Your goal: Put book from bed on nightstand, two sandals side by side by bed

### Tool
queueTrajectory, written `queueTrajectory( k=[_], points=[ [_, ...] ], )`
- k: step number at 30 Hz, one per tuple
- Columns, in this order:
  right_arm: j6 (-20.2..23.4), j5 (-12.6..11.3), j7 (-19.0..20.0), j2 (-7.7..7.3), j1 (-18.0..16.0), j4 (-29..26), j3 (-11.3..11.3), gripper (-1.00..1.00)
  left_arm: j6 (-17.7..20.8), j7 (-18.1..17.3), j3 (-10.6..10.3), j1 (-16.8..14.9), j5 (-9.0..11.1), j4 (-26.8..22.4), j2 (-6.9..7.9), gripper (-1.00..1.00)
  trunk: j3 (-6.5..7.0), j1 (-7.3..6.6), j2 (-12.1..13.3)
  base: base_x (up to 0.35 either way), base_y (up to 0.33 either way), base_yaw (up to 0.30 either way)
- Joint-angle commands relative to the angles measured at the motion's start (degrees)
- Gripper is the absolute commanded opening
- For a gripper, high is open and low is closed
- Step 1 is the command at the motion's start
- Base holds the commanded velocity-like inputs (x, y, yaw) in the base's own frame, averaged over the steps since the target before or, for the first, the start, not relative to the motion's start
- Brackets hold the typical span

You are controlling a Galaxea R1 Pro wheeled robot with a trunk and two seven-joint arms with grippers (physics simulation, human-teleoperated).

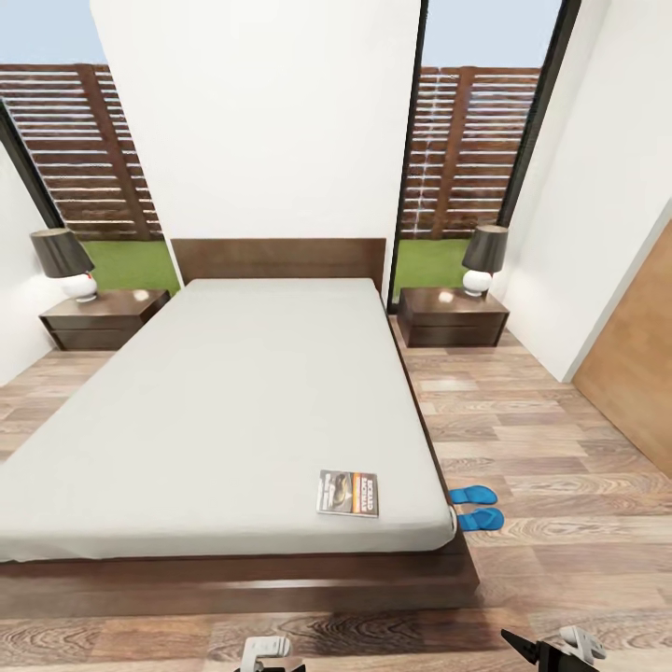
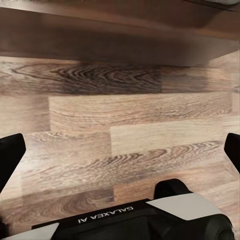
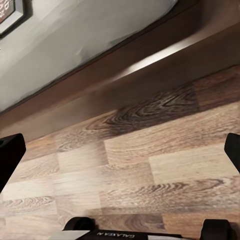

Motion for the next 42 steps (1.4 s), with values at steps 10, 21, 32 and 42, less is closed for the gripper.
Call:
queueTrajectory(
  k=[10, 21, 32, 42],
  points=[
    [-0.10, -0.05, 0.19, -0.02, -0.05, 0.10, -0.08, 1.00, -0.23, -0.23, -0.49, -0.05, 0.54, 0.13, -0.02, 1.00, 1.75, -2.20, 3.99, 0.000, 0.000, 0.000],
    [-0.11, -0.05, 0.19, -0.02, -0.05, 0.10, -0.08, 1.00, -0.23, -0.23, -0.49, -0.05, 0.54, 0.13, -0.02, 1.00, 3.72, -4.62, 8.40, 0.000, 0.000, 0.000],
    [-0.10, -0.05, 0.19, -0.02, -0.05, 0.08, -0.08, 1.00, -0.23, -0.23, -0.49, -0.05, 0.54, 0.13, -0.02, 1.00, 5.70, -7.03, 12.81, 0.000, 0.000, 0.000],
    [-0.10, -0.05, 0.19, -0.02, -0.05, 0.04, -0.08, 1.00, -0.23, -0.23, -0.49, -0.05, 0.54, 0.13, -0.02, 1.00, 7.49, -9.23, 16.82, 0.000, 0.000, 0.000]
  ],
)
